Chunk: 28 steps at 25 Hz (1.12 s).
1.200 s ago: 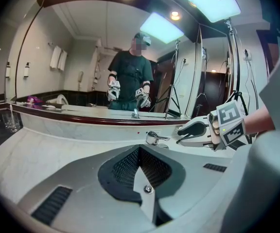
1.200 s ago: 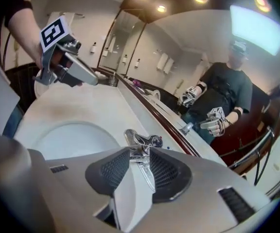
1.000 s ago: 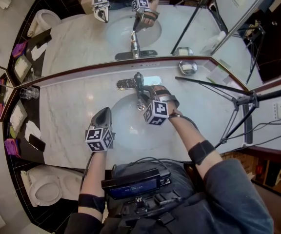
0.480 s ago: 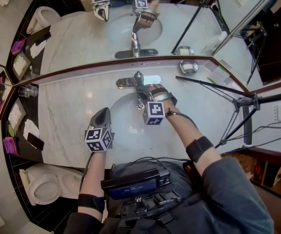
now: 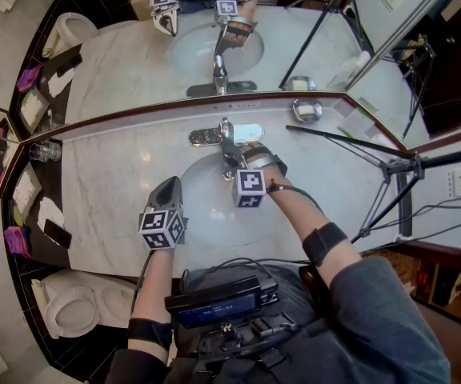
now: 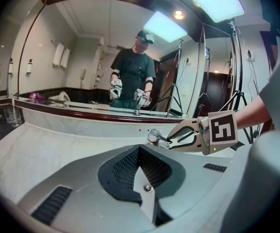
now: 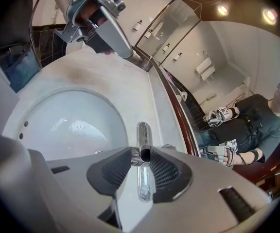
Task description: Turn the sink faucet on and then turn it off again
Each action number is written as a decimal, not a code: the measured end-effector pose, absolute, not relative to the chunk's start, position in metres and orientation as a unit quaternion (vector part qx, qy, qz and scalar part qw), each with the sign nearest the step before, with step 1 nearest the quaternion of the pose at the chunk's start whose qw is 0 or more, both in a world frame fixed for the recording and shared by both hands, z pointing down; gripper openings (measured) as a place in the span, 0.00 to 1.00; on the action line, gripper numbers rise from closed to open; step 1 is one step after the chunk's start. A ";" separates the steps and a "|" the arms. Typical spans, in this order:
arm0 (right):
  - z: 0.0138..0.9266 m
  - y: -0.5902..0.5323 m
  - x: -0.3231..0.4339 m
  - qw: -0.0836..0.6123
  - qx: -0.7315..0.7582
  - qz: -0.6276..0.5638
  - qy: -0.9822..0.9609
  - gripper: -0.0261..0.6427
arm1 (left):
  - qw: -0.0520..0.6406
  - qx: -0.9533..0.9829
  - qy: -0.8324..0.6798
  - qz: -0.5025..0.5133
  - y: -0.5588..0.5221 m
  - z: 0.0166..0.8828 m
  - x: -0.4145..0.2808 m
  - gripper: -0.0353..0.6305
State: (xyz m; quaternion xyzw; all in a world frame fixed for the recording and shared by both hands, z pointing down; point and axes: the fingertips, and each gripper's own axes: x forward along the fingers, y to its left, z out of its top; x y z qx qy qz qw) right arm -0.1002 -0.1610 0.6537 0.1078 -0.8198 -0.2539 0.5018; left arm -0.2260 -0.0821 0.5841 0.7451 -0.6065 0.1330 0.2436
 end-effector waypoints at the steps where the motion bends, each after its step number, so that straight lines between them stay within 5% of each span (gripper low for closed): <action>1: 0.654 -0.161 -0.100 0.502 0.111 -0.251 -0.821 0.24 | 0.243 0.746 -0.606 0.133 -0.082 0.584 -0.226 0.05; 20: 0.620 -0.160 -0.085 0.441 0.200 -0.136 -0.864 0.22 | 0.228 0.751 -0.606 0.128 -0.070 0.568 -0.225 0.05; 25: 0.593 -0.154 -0.061 0.389 0.251 -0.068 -0.884 0.07 | 0.221 0.756 -0.602 0.128 -0.061 0.561 -0.216 0.05; 28: 0.581 -0.147 -0.043 0.350 0.278 -0.005 -0.895 0.07 | 0.217 0.759 -0.600 0.129 -0.055 0.557 -0.208 0.05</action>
